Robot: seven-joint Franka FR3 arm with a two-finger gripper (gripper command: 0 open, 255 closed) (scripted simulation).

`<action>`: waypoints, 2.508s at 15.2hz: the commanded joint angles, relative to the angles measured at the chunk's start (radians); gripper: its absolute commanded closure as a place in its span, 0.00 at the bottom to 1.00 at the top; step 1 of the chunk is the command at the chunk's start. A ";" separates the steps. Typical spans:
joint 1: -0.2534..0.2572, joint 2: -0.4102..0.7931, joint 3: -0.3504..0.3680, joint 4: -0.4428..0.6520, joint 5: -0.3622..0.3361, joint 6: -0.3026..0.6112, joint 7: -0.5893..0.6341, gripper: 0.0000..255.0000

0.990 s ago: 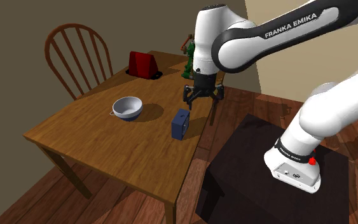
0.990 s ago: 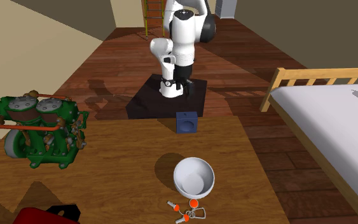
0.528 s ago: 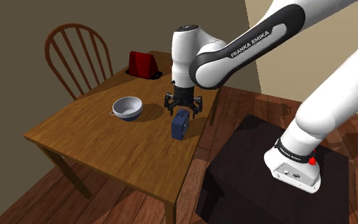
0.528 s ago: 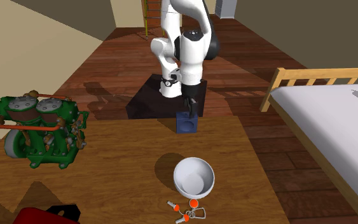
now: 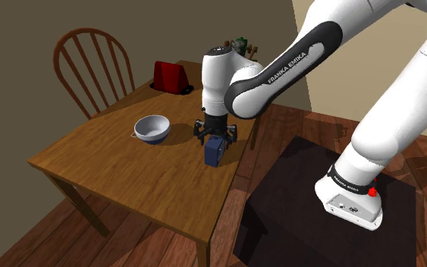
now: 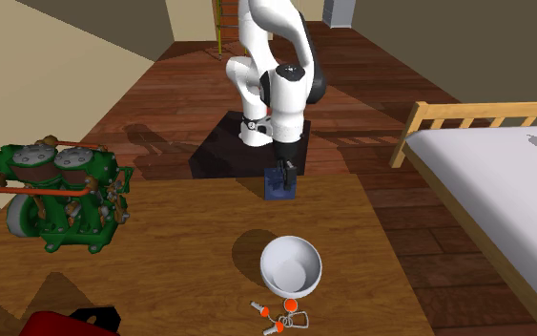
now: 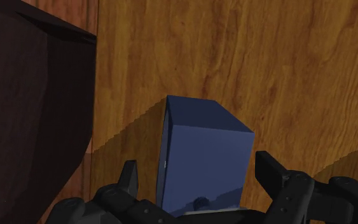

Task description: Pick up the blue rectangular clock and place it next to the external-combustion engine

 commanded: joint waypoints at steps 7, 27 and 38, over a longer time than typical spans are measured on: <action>-0.001 0.009 0.001 -0.003 -0.009 0.010 0.007 0.00; 0.012 -0.109 -0.020 0.049 0.087 -0.136 -0.067 1.00; 0.023 -0.201 -0.055 0.131 0.135 -0.297 -0.108 1.00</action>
